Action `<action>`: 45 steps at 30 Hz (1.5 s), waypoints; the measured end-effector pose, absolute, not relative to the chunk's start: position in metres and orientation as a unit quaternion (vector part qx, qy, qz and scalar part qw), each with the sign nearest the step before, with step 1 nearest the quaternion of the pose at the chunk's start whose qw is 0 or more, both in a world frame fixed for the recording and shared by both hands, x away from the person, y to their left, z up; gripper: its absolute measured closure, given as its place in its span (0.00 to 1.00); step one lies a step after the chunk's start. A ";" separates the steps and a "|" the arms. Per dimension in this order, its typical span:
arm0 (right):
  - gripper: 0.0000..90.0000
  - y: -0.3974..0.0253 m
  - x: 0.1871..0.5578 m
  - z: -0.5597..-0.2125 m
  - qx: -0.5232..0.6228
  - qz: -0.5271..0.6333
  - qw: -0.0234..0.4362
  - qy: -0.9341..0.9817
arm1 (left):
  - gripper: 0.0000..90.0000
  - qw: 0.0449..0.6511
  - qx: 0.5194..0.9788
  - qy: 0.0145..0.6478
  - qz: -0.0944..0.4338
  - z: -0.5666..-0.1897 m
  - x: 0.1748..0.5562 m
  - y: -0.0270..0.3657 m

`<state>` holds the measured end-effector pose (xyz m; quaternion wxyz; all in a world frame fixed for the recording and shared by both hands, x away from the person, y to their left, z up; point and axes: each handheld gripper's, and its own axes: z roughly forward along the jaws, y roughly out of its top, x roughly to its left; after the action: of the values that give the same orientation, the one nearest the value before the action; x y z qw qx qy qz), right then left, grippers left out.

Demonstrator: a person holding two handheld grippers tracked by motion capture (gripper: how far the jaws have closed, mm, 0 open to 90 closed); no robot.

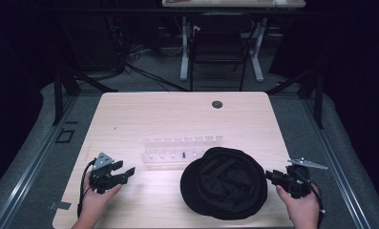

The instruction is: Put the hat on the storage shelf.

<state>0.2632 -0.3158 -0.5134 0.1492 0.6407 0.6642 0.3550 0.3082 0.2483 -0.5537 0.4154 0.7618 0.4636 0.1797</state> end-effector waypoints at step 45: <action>0.96 -0.352 0.266 -0.508 0.676 0.274 0.058 0.682 | 0.44 0.404 0.772 0.456 0.181 -0.554 0.307 0.246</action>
<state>0.2656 -0.3522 -0.5085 0.0583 0.6755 0.6821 0.2738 0.3066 0.2460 -0.5538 0.4036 0.7721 0.4564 0.1807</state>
